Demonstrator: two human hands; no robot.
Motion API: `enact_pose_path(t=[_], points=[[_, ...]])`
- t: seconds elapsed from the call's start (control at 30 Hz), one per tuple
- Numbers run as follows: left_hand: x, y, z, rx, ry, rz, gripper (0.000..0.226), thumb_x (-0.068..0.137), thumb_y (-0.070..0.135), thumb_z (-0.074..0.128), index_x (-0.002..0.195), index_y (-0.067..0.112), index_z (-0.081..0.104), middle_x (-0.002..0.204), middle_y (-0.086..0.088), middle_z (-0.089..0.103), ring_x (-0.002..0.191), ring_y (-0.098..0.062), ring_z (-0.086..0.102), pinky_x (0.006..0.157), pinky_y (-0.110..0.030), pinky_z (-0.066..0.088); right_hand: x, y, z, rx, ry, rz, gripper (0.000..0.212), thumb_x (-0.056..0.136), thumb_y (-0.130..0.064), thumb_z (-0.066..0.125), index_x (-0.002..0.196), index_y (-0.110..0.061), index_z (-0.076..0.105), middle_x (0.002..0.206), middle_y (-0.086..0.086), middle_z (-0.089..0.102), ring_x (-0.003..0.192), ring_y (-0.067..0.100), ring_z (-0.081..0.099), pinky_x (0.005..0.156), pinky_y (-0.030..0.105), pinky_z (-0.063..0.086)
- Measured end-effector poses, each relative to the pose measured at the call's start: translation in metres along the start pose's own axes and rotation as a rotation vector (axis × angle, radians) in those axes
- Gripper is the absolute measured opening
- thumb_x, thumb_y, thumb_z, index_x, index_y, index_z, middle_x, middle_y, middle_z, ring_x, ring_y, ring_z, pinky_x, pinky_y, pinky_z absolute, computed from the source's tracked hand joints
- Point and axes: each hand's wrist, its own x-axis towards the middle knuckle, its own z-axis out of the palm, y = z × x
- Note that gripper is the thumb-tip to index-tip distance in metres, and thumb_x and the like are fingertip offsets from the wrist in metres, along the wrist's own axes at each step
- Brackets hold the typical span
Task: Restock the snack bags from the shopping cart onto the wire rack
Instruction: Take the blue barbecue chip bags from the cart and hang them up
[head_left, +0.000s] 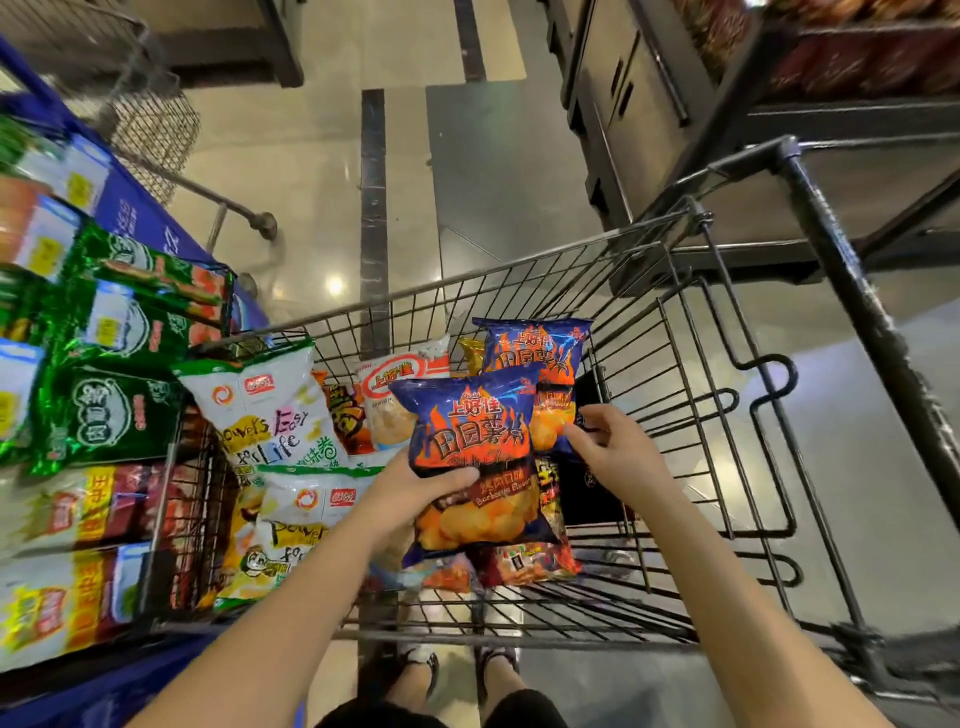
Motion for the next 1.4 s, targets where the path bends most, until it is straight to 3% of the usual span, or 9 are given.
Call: enact_pose_path(t=[0.17,0.27,0.37,0.5,0.7,0.97,1.1,1.27,1.4], points=[[0.007,0.002,-0.023,-0.144,0.087,-0.049,0.076,0.037,0.078,0.09,0.104,0.047,0.073,0.111,0.006,0.079,0.106,-0.021,0.073,0.103,-0.049,0.055,0.032,0.001,0.016,0.093,0.023,0.034,0.062,0.092,-0.051,0.07,0.141,-0.018,0.051,0.123,-0.004,0.063,0.116,0.013,0.061,0.097,0.035,0.053],[0.012,0.005,-0.033,-0.215,0.116,-0.02,0.102,0.028,0.075,0.093,0.12,0.041,0.064,0.113,0.006,0.078,0.106,-0.02,0.074,0.102,-0.048,0.055,0.052,0.001,0.027,0.114,0.044,0.077,0.076,0.09,-0.052,0.071,0.15,-0.016,0.042,0.134,0.001,0.058,0.124,0.017,0.056,0.101,0.037,0.049],[0.016,0.008,-0.043,-0.266,0.127,0.018,0.1,0.03,0.069,0.096,0.12,0.039,0.066,0.114,0.005,0.078,0.107,-0.022,0.074,0.099,-0.046,0.056,0.075,0.006,0.041,0.091,0.04,0.136,0.084,0.087,-0.06,0.071,0.152,-0.019,0.036,0.147,0.007,0.052,0.133,0.026,0.052,0.108,0.044,0.045],[0.021,0.011,-0.054,-0.281,0.121,0.024,0.105,0.031,0.07,0.095,0.124,0.035,0.062,0.108,0.005,0.079,0.092,-0.012,0.077,0.072,-0.025,0.062,0.097,0.003,0.054,0.145,0.043,0.24,0.08,0.087,-0.054,0.074,0.149,-0.019,0.038,0.143,0.006,0.055,0.133,0.029,0.052,0.096,0.036,0.041],[0.027,0.01,-0.068,-0.308,0.102,0.013,0.116,0.024,0.071,0.096,0.128,0.03,0.064,0.113,0.002,0.079,0.101,-0.019,0.076,0.076,-0.03,0.062,0.127,0.009,0.071,0.273,-0.023,0.359,0.096,0.074,-0.058,0.084,0.15,-0.02,0.038,0.145,0.006,0.055,0.134,0.03,0.052,0.113,0.049,0.042],[0.03,0.016,-0.077,-0.27,0.086,-0.032,0.106,0.031,0.073,0.094,0.125,0.034,0.067,0.114,-0.001,0.079,0.103,-0.024,0.076,0.092,-0.048,0.059,0.117,0.013,0.057,0.481,-0.126,0.361,0.119,0.037,-0.066,0.096,0.14,-0.025,0.052,0.125,0.001,0.068,0.114,0.022,0.066,0.104,0.049,0.052],[0.024,0.028,-0.081,-0.278,0.095,-0.033,0.102,0.034,0.065,0.098,0.124,0.029,0.066,0.107,-0.005,0.08,0.096,-0.027,0.077,0.075,-0.041,0.063,0.096,-0.002,0.04,0.433,-0.089,0.276,0.09,0.06,-0.049,0.096,0.135,-0.025,0.053,0.118,-0.006,0.067,0.106,0.015,0.066,0.093,0.034,0.055],[0.008,0.047,-0.093,-0.273,0.147,-0.001,0.116,0.019,0.068,0.097,0.124,0.03,0.066,0.108,-0.004,0.08,0.097,-0.027,0.077,0.088,-0.047,0.06,0.066,-0.023,0.01,0.444,-0.046,0.14,0.084,0.056,-0.055,0.097,0.127,-0.031,0.059,0.116,-0.009,0.072,0.103,0.013,0.071,0.094,0.038,0.059],[-0.017,0.069,-0.104,-0.21,0.155,0.08,0.116,0.02,0.075,0.093,0.122,0.03,0.067,0.105,0.0,0.08,0.097,-0.024,0.077,0.089,-0.044,0.059,0.029,-0.047,-0.02,0.52,-0.081,0.039,0.058,0.069,-0.033,0.095,0.116,-0.035,0.061,0.112,-0.004,0.076,0.098,0.012,0.075,0.088,0.038,0.061]])
